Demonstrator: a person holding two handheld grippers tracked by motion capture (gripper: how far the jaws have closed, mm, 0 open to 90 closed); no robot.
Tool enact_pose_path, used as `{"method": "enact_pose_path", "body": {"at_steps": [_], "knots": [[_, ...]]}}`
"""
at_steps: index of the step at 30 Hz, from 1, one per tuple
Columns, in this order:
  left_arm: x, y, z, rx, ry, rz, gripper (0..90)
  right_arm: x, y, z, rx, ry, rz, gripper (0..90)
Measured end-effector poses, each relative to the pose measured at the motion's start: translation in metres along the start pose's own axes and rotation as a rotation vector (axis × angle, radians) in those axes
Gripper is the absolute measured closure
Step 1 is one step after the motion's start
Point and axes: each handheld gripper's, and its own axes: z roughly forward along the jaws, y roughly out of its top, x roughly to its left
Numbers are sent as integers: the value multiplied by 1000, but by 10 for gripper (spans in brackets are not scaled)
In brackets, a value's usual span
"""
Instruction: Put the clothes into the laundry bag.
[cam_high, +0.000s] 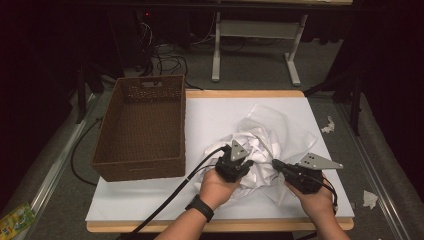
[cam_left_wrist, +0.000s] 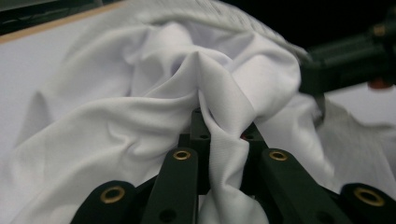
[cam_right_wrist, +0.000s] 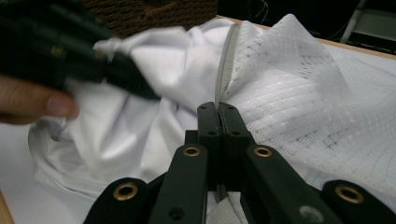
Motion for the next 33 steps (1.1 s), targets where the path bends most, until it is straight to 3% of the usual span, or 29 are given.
{"method": "enact_pose_path", "body": {"at_steps": [4, 10, 12, 16, 19, 23, 26, 29, 33], "knots": [[-3, 4, 19, 8, 4, -3, 820, 3, 1, 5, 4, 20, -5, 900], [-11, -5, 55, 8, -6, -18, 814, 6, 3, 3, -23, 59, 7, 900], [-12, -8, 64, -22, 4, -29, 809, 8, 5, -1, -35, 70, 23, 900], [-10, -10, 77, -47, 21, -52, 793, 7, 7, -8, -68, 79, 28, 900], [-9, -12, 82, -37, 14, -57, 730, 5, 7, -11, -85, 82, 34, 900], [-10, -9, 65, -22, -33, -24, 490, 1, 4, -8, -67, 64, 23, 900], [-10, -8, 38, -34, -27, 14, 354, -1, 1, -6, -48, 47, 17, 900], [-3, -10, 8, -82, 24, 51, 324, -2, 0, -4, -34, 30, 7, 900], [22, -14, -12, -105, 99, 16, 301, -1, 1, -3, -21, 18, -1, 900]]}}
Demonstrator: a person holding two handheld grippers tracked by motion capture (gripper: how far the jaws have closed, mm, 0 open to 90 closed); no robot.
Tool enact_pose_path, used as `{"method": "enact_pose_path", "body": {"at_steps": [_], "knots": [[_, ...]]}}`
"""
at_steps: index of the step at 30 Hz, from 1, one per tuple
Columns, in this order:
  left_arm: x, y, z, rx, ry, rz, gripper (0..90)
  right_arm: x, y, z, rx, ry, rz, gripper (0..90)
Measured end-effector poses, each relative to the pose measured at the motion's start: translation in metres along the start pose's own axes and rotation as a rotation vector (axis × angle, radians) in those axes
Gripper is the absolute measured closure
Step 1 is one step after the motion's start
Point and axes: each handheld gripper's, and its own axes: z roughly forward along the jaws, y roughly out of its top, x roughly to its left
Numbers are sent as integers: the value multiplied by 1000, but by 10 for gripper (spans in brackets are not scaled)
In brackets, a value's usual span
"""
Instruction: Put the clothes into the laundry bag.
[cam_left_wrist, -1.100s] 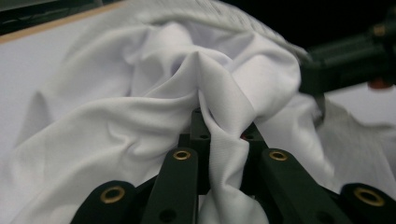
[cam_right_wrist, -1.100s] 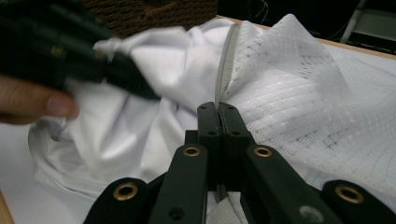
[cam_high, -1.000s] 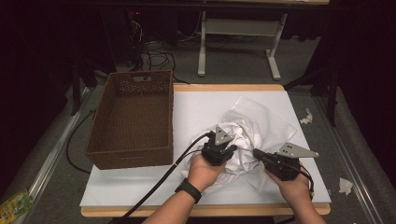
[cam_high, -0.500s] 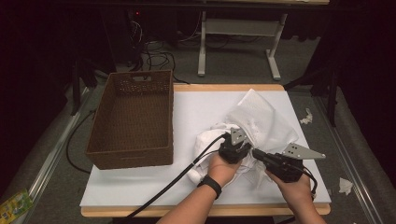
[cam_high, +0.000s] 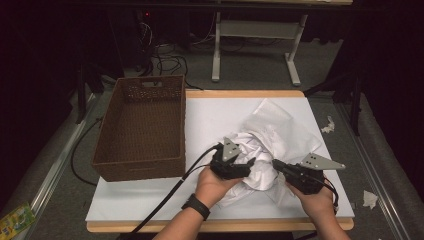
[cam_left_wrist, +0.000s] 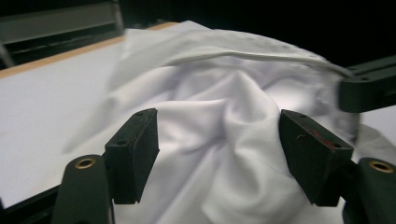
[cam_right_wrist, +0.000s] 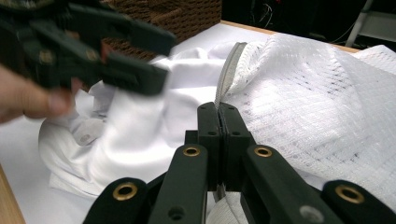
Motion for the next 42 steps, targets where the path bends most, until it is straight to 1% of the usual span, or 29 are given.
{"method": "enact_pose_path", "body": {"at_steps": [1, 3, 5, 8, 9, 10, 11, 12, 13, 14, 15, 16, 19, 20, 21, 22, 25, 26, 27, 29, 30, 32, 33, 35, 36, 38, 39, 40, 42], "knots": [[7, -2, 0, 8, 16, -15, 292, 0, 0, 0, -2, 1, -2, 900], [21, -8, 9, 52, 54, -40, 269, 1, 0, 0, 1, 1, 1, 899], [28, -13, 20, 95, 59, -63, 257, 1, -1, 0, -1, 5, 1, 899], [37, -23, 45, 175, 33, -149, 226, 1, -2, 1, 2, 7, 4, 899], [39, -25, 52, 199, 20, -172, 217, 1, -2, 1, 3, 9, 5, 899], [39, -27, 58, 208, 5, -184, 220, 1, -2, 1, 2, 9, -1, 899], [39, -27, 62, 209, -12, -191, 250, 1, -2, 2, 4, 12, 2, 899], [37, -27, 65, 218, -33, -184, 327, 1, -2, 2, 6, 12, 4, 899], [34, -28, 68, 235, -61, -161, 440, 1, -2, 3, 9, 12, -1, 899], [31, -28, 70, 248, -78, -137, 544, 0, -3, 4, 11, 13, 1, 900], [29, -28, 71, 260, -82, -123, 631, 0, -3, 5, 17, 14, 5, 900], [28, -28, 72, 265, -86, -124, 672, 0, -3, 6, 20, 15, 7, 900], [29, -29, 69, 291, -109, -130, 853, 0, -3, 10, 26, 18, 2, 900], [29, -29, 68, 290, -112, -136, 866, 1, -3, 10, 28, 17, 8, 900], [28, -28, 66, 286, -122, -146, 871, 1, -3, 10, 30, 17, 1, 900], [27, -27, 62, 275, -129, -154, 874, 2, -2, 10, 28, 16, 1, 900], [15, -18, 48, 197, -163, -124, 875, 3, -2, 10, 23, 12, 4, 900], [9, -13, 44, 166, -184, -122, 875, 2, -2, 10, 23, 9, 4, 900], [1, -7, 40, 138, -208, -108, 875, 2, -2, 9, 20, 8, 7, 900], [-11, 0, 38, 121, -235, -68, 874, 1, -1, 9, 13, 3, 13, 900], [-19, 3, 41, 122, -236, -42, 873, 0, -1, 8, 9, 2, 12, 900], [-27, 3, 51, 139, -229, -11, 870, -1, -1, 7, 0, 5, 19, 900], [-29, 1, 60, 155, -228, -15, 867, -2, -1, 7, 0, 6, 18, 900], [-30, -4, 76, 177, -227, -49, 864, 0, -1, 7, -1, 17, 17, 900], [-29, -6, 83, 180, -225, -62, 862, 2, 0, 7, 1, 29, 19, 900], [-28, -9, 94, 160, -209, -108, 860, 7, 1, 8, -2, 42, 7, 900], [-28, -9, 98, 146, -193, -114, 858, 9, 2, 8, -4, 47, 0, 900], [-29, -8, 101, 129, -169, -111, 856, 10, 2, 7, -10, 52, 4, 900], [-31, -8, 104, 108, -137, -96, 847, 9, 3, 4, -27, 63, 14, 900]]}}
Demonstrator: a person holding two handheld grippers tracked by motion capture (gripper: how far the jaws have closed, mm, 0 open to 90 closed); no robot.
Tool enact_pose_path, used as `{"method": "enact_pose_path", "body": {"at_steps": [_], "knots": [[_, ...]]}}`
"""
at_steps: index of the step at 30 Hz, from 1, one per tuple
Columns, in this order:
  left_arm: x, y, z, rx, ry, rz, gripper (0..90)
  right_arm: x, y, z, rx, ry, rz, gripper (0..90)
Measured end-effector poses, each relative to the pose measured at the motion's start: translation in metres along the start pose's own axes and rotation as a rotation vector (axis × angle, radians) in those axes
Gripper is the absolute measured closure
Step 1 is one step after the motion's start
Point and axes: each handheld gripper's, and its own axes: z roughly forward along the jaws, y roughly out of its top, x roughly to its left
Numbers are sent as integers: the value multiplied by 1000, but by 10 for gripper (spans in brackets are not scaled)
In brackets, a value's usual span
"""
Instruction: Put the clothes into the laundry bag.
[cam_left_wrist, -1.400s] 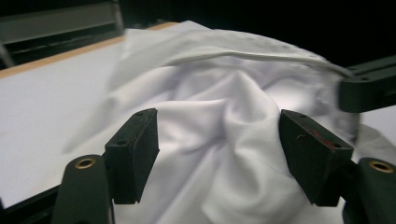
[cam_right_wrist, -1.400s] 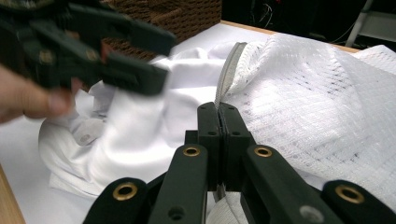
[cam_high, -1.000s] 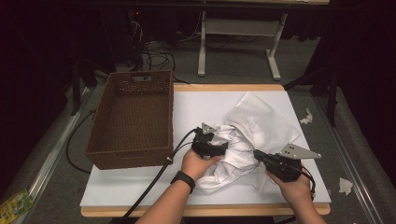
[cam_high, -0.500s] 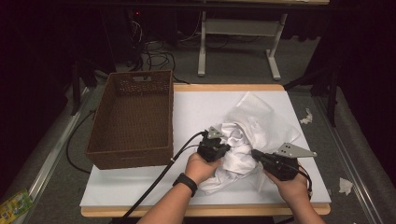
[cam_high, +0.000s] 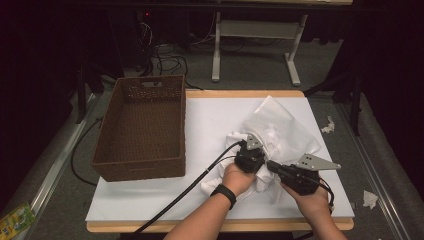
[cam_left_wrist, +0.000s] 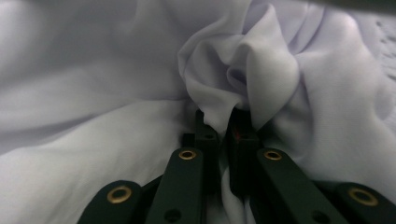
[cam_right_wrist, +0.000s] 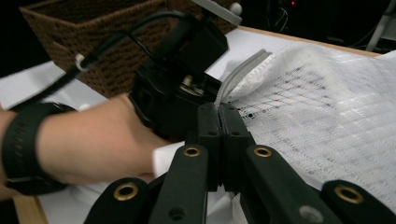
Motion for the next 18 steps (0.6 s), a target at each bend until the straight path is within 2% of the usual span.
{"method": "enact_pose_path", "body": {"at_steps": [3, 6, 8, 10, 14, 16, 18], "knots": [[-2, 0, -1, -11, 14, 16, 786, -5, -1, -3, -8, -7, 4, 900], [-2, 2, -14, -16, 15, 23, 615, -10, -4, -2, -2, -21, 13, 900], [-1, 4, -27, -10, 17, 31, 524, -11, -5, -2, 1, -24, 15, 900], [-1, 3, -44, -24, 53, 59, 451, -11, -4, -2, 4, -26, 15, 900], [2, -6, -82, -54, 88, 98, 374, -10, -4, -2, 7, -35, 7, 900], [6, -14, -104, -68, 103, 104, 349, -10, -4, -2, 7, -39, 7, 900], [9, -21, -120, -73, 95, 85, 312, -9, -4, -2, 12, -41, 10, 900]]}}
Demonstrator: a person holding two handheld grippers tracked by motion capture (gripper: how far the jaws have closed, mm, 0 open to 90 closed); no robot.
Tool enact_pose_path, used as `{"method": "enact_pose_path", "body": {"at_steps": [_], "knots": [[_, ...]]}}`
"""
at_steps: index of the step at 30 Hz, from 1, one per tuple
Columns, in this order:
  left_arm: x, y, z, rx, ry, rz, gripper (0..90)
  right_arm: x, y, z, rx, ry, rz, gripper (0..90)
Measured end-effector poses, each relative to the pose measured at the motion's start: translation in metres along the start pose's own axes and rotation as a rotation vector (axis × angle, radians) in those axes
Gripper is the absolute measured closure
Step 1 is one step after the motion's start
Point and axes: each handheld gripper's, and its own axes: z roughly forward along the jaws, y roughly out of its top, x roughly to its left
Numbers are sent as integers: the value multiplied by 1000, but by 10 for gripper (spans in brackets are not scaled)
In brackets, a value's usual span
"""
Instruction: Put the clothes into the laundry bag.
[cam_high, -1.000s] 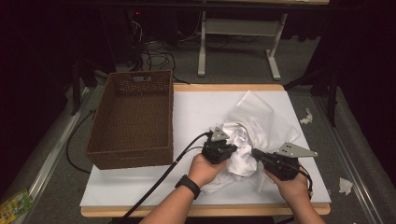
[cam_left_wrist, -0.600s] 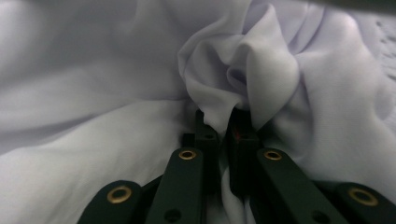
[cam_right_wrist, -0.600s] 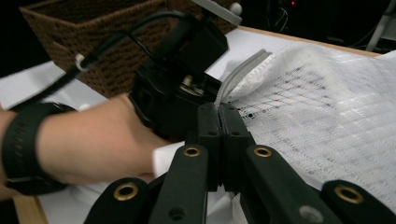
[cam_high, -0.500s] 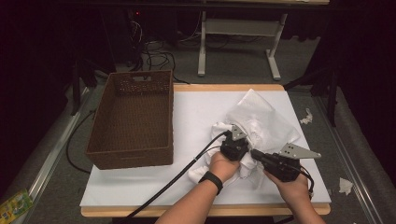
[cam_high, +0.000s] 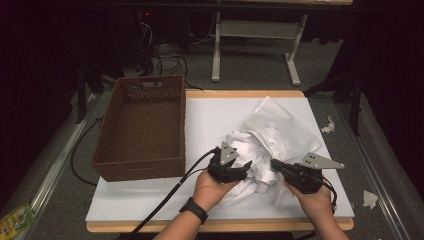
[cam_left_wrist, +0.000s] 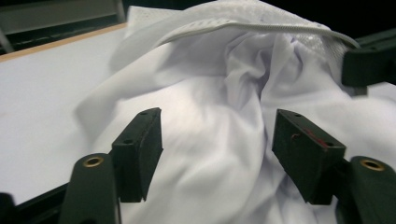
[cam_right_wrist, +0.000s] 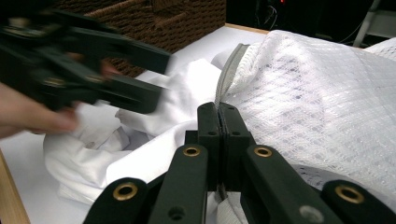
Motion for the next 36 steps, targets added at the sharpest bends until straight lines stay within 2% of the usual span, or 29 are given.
{"method": "enact_pose_path", "body": {"at_steps": [3, 5, 8, 9, 10, 11, 13, 15, 16, 20, 24, 29, 32, 33, 36], "knots": [[7, -14, -27, -9, -10, -16, 293, 1, 0, 0, 1, -3, 2, 900], [11, -26, -40, 1, 23, 10, 283, 2, 0, 0, 2, -6, -1, 900], [17, -43, -51, 16, 48, 30, 273, 2, 0, 1, 2, -8, -6, 900], [19, -50, -53, 13, 43, 14, 261, 2, 0, 1, 3, -9, -6, 900], [21, -57, -55, 0, 31, -10, 256, 2, 0, 1, 6, -10, -7, 900], [21, -64, -54, 12, 29, -4, 256, 3, 0, 1, 9, -12, -4, 900], [21, -68, -49, 55, 25, 14, 221, 3, 0, 1, 8, -13, 2, 900], [24, -68, -45, 82, -22, -37, 176, 3, 0, 2, 9, -13, 2, 900], [23, -69, -43, 92, -29, -39, 171, 3, -1, 2, 11, -11, -2, 900], [19, -70, -41, 143, -88, -13, 173, 4, -2, 2, 16, -8, -5, 900], [12, -74, -36, 205, -97, 19, 172, 3, -3, 1, 16, -4, 6, 900], [4, -77, -29, 273, -54, 95, 239, 2, -3, 1, 17, -2, 0, 900], [1, -78, -30, 268, -47, 129, 291, 2, -3, 2, 14, -3, -1, 900], [1, -78, -31, 262, -50, 132, 323, 2, -3, 2, 16, -4, -4, 900], [1, -77, -33, 250, -44, 145, 525, 2, -3, 3, 17, -6, -8, 900]]}}
